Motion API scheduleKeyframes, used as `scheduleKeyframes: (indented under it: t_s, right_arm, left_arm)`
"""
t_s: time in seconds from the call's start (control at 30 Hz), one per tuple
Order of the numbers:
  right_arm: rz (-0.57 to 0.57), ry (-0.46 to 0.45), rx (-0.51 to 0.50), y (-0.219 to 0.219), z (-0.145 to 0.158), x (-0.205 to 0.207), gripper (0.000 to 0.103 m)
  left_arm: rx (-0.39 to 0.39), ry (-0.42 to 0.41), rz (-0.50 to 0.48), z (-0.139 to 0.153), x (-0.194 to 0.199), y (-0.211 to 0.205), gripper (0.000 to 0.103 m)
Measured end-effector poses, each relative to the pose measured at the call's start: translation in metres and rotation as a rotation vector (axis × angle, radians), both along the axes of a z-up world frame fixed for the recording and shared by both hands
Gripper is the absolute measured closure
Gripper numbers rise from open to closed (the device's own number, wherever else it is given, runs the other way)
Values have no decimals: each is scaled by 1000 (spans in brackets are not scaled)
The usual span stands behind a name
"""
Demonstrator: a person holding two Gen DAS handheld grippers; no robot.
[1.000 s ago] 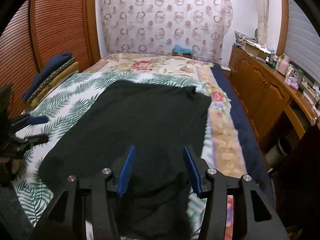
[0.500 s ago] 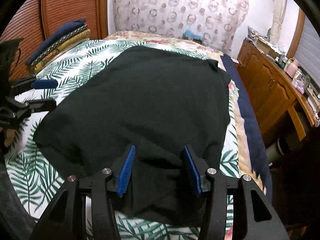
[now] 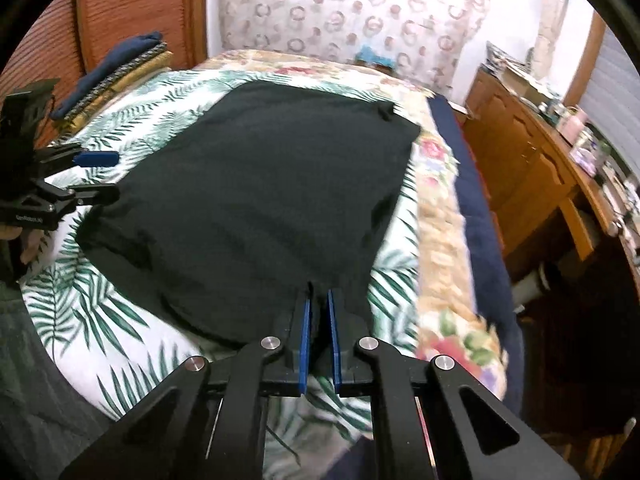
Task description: Fold small clothes
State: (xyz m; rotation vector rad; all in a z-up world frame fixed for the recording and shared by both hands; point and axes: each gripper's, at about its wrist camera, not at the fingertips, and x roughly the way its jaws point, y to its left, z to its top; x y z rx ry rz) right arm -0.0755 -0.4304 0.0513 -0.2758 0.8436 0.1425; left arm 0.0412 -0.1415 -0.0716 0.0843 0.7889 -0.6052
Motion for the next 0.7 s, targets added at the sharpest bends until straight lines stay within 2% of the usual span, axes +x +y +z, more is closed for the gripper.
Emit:
scheduleKeyframes:
  t_s: [0.07, 0.13, 0.2, 0.23, 0.3, 0.33, 0.6, 0.7]
  right_arm:
    - [-17, -17, -8, 2, 6, -2, 95]
    - [-53, -43, -6, -3, 14, 0, 89]
    - [-63, -76, -11, -6, 21, 0, 78]
    - [-62, -84, -9, -1, 20, -4, 75]
    - [-74, -88, 3, -6, 20, -4, 58]
    - [-76, -87, 9, 0, 14, -13, 55]
    - [-53, 0, 59, 2, -23, 7, 54]
    - [-47, 4, 88, 1, -24, 11, 54]
  left_arm:
    - [2, 2, -2, 0, -1, 0, 27]
    - [3, 8, -4, 0, -2, 0, 27]
    - [2, 16, -7, -2, -2, 0, 27]
    - [1, 20, -7, -2, -3, 1, 27]
    - [3, 27, -11, -3, -4, 0, 27]
    - [4, 31, -12, -4, -5, 0, 27]
    - [29, 48, -27, -6, -10, -3, 27]
    - [31, 55, -30, -7, -11, -4, 27]
